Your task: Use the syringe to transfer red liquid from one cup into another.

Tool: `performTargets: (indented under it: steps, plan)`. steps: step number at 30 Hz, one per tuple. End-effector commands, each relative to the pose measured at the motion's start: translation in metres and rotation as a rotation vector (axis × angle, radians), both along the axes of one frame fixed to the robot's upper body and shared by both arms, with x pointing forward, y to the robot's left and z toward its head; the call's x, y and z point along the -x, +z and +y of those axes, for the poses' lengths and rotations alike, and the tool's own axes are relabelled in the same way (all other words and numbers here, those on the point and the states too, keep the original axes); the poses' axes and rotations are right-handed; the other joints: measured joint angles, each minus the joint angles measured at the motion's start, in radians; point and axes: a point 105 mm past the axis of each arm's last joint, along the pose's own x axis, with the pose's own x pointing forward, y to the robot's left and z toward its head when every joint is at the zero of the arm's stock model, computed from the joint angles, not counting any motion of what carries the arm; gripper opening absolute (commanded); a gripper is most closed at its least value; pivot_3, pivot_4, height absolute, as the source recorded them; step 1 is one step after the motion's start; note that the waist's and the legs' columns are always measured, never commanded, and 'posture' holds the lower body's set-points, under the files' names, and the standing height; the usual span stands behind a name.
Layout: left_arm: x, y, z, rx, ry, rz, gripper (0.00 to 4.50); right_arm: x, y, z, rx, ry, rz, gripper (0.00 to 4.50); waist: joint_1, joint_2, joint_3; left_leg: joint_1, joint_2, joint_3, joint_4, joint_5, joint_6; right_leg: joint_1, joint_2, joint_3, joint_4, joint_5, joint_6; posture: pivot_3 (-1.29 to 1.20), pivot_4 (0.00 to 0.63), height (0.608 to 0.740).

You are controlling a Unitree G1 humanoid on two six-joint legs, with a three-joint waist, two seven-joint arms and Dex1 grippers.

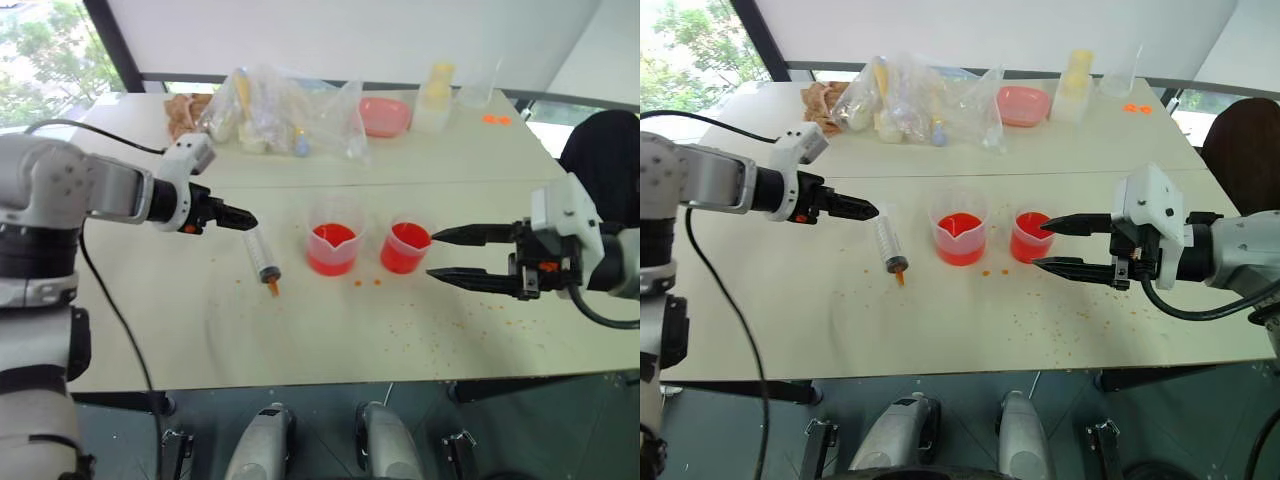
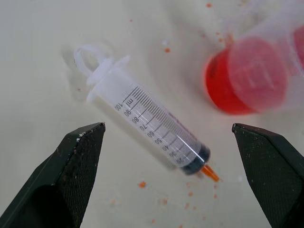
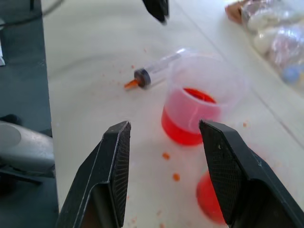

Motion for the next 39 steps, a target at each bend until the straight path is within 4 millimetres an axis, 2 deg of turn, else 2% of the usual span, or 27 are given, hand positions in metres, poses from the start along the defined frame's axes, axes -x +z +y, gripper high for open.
performTargets:
  steps: [1,6,9,14,18,20,24,29,30,32,35,37,39]
  plan:
    - [-0.016,-0.008,-0.005,-0.025,0.108,0.1,4.44,0.0,0.007,0.011,0.027,0.09,-0.075,2.39,-0.001,-0.001,0.0,-0.001,0.0,0.0,0.0,0.0,0.0,0.0,0.0,0.0,0.0,0.0,0.0,0.0,0.15,0.74]
    - [-0.027,-0.024,-0.019,-0.069,0.201,0.206,4.44,0.0,0.008,0.022,0.021,0.137,-0.103,2.39,-0.005,-0.001,0.001,-0.001,-0.002,0.0,-0.001,0.0,0.0,-0.001,-0.001,0.0,-0.001,0.0,0.0,0.0,0.15,0.74]
    - [-0.028,-0.038,-0.016,-0.129,0.265,0.256,4.44,0.004,0.01,0.026,0.017,0.153,-0.113,2.39,-0.002,-0.001,0.001,-0.001,-0.002,0.0,-0.001,0.0,-0.001,-0.001,-0.001,0.0,-0.001,0.0,0.0,0.0,0.15,0.74]
    - [-0.03,-0.041,-0.015,-0.138,0.309,0.268,4.44,0.006,0.011,0.027,0.015,0.161,-0.117,2.39,-0.001,-0.001,0.001,-0.002,-0.001,0.0,-0.001,0.0,-0.002,-0.001,-0.002,0.0,-0.001,0.0,0.001,0.0,0.15,0.74]
    - [-0.029,-0.058,-0.018,-0.152,0.337,0.288,4.44,0.007,0.007,0.029,0.023,0.173,-0.107,2.39,0.002,-0.001,0.001,-0.001,-0.001,0.0,-0.001,0.0,-0.003,-0.001,-0.002,0.0,-0.001,0.0,0.001,0.0,0.15,0.74]
    - [-0.029,-0.061,-0.019,-0.151,0.352,0.284,4.44,0.007,0.006,0.03,0.019,0.175,-0.104,2.39,0.01,-0.001,0.0,-0.001,-0.001,0.0,-0.001,0.0,-0.003,-0.001,-0.002,0.0,-0.001,0.0,0.001,0.0,0.15,0.74]
    - [-0.033,-0.054,-0.018,-0.15,0.389,0.233,3.42,0.007,0.005,0.03,0.024,0.177,-0.1,2.39,0.019,-0.001,0.0,-0.001,-0.001,0.0,0.0,0.001,-0.004,-0.001,-0.002,0.0,0.0,0.001,0.001,0.0,0.15,0.74]
    - [-0.037,-0.048,-0.016,-0.121,0.438,0.201,1.64,0.008,0.003,0.03,0.02,0.178,-0.085,2.39,0.02,-0.001,0.001,-0.001,-0.002,0.0,0.0,0.001,-0.004,0.0,-0.002,0.0,-0.001,0.002,0.002,0.0,0.15,0.74]
    - [-0.037,-0.046,-0.015,-0.115,0.452,0.195,1.59,0.007,0.003,0.03,0.019,0.178,-0.084,2.39,0.02,-0.001,0.001,-0.001,-0.002,0.0,0.0,0.001,-0.004,0.0,-0.002,0.0,-0.001,0.002,0.002,0.0,0.15,0.74]
    - [-0.04,-0.039,-0.014,-0.101,0.462,0.148,1.59,0.005,0.002,0.029,0.017,0.164,-0.083,2.39,0.019,-0.001,0.001,-0.001,-0.002,0.0,0.0,0.001,-0.004,-0.001,-0.002,0.0,-0.001,0.002,0.002,0.0,0.15,0.74]
    - [-0.046,-0.01,-0.016,-0.101,0.449,-0.019,1.59,-0.001,0.003,0.024,0.011,0.114,-0.091,2.39,0.018,-0.002,0.001,-0.001,-0.002,0.0,0.0,0.002,-0.006,-0.001,-0.002,0.0,-0.001,0.002,0.002,0.0,0.15,0.74]
    - [-0.055,0.03,-0.028,-0.039,0.37,-0.245,1.59,-0.011,0.012,0.017,-0.024,0.033,-0.135,2.39,0.019,-0.002,0.001,-0.002,-0.002,0.0,0.0,0.003,-0.008,-0.001,-0.002,0.0,-0.001,0.002,0.002,0.0,0.15,0.74]
    - [-0.059,0.093,-0.044,0.061,0.253,-0.616,1.59,-0.023,0.026,0.001,-0.059,-0.08,-0.196,2.39,0.019,-0.002,0.001,-0.002,-0.002,0.0,0.0,0.004,-0.009,-0.001,-0.002,0.0,-0.001,0.002,0.001,0.0,0.15,0.74]
